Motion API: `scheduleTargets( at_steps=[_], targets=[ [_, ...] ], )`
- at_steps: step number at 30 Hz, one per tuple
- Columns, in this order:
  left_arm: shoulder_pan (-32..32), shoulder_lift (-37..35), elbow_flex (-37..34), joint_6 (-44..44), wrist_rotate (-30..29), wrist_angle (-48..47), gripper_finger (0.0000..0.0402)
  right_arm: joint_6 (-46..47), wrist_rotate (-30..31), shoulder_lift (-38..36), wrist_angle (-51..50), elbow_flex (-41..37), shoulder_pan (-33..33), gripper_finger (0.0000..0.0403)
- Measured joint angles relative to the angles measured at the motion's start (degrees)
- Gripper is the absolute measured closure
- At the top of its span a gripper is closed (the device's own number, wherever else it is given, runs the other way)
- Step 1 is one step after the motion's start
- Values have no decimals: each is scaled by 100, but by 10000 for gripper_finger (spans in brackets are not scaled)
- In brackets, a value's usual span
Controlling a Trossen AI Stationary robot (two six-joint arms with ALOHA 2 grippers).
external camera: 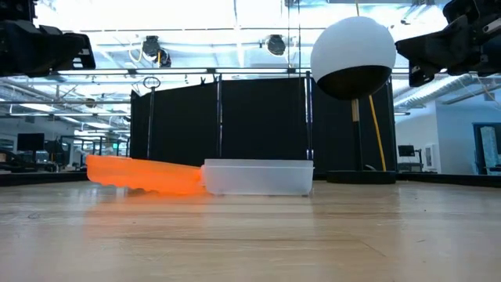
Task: Pick & place school supplies into a supply box
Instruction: Return to Home Position
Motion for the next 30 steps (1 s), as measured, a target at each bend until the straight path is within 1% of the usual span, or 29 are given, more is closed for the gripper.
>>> scheduleTargets(
  at_steps=[4,9,12,16,20,24,30],
  targets=[
    [0,4,0,-202,-39,-10,401,4,-3,0,62,0,-2,403],
    [0,9,2,-421,-360,-74,394,11,27,4,113,0,-2,403],
    [0,9,2,-386,-365,-70,399,-107,206,-3,362,0,-2,403],
    [0,7,2,-340,-344,-69,398,-248,434,0,431,0,-4,403],
    [0,0,2,-368,-132,-21,399,-90,905,0,48,0,-5,403],
    [-1,1,2,-456,-139,-28,399,191,882,4,-590,0,-4,403],
    [0,9,2,-535,-197,-44,399,295,872,0,-629,0,-2,403]
  ],
)
